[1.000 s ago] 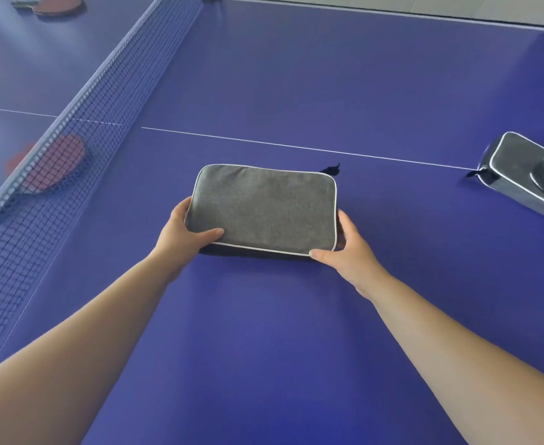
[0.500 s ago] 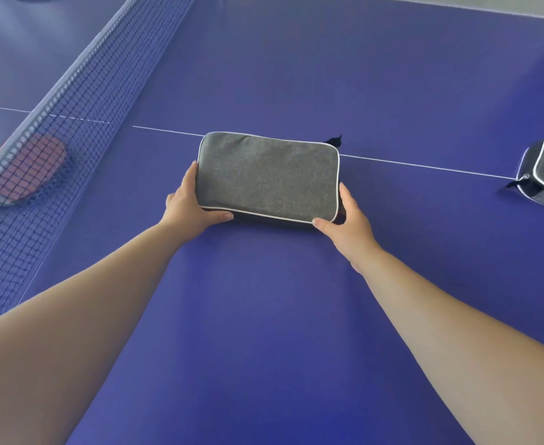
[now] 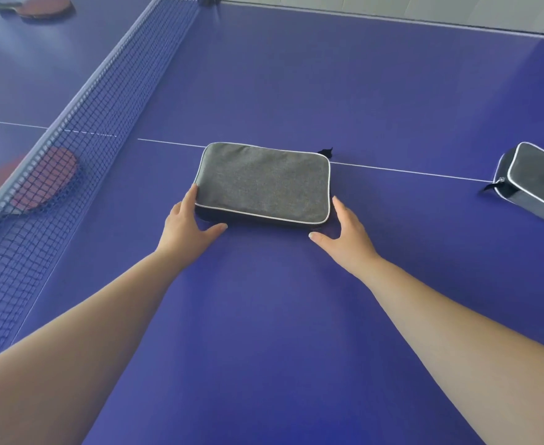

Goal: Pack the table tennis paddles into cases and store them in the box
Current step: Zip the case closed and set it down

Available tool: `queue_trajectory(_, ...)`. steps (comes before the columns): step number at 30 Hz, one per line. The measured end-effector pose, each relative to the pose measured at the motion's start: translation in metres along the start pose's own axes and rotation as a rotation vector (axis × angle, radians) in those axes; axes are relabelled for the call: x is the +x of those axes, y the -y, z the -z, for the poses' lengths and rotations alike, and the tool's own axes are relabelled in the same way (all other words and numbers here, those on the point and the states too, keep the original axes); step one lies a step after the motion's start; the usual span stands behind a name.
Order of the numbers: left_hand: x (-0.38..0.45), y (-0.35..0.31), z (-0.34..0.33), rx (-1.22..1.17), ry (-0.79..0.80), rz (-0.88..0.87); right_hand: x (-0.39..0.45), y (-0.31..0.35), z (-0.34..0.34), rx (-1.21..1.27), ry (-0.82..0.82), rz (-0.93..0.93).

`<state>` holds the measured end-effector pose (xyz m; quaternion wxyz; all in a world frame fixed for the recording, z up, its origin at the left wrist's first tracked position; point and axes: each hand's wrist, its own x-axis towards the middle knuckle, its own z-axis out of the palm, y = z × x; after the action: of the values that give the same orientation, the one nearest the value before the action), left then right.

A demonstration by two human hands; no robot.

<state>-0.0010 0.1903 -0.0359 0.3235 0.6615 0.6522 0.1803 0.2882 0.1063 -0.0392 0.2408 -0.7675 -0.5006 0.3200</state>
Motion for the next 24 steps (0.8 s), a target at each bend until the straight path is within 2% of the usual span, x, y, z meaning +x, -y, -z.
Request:
queue_trajectory(9, -0.058, -0.033, 0.026, 0.591, 0.025, -0.218, -0.061, 0.022, 0.033, -0.523, -0.011, 0.052)
queue_trajectory(17, -0.147, -0.044, 0.023, 0.798, 0.14, -0.298, -0.145, 0.015, 0.043, -0.7, 0.014, 0.027)
queue_trajectory(24, -0.246, -0.047, 0.01, 0.845, 0.156, -0.295, -0.224, 0.002, 0.042, -0.726, 0.046, 0.087)
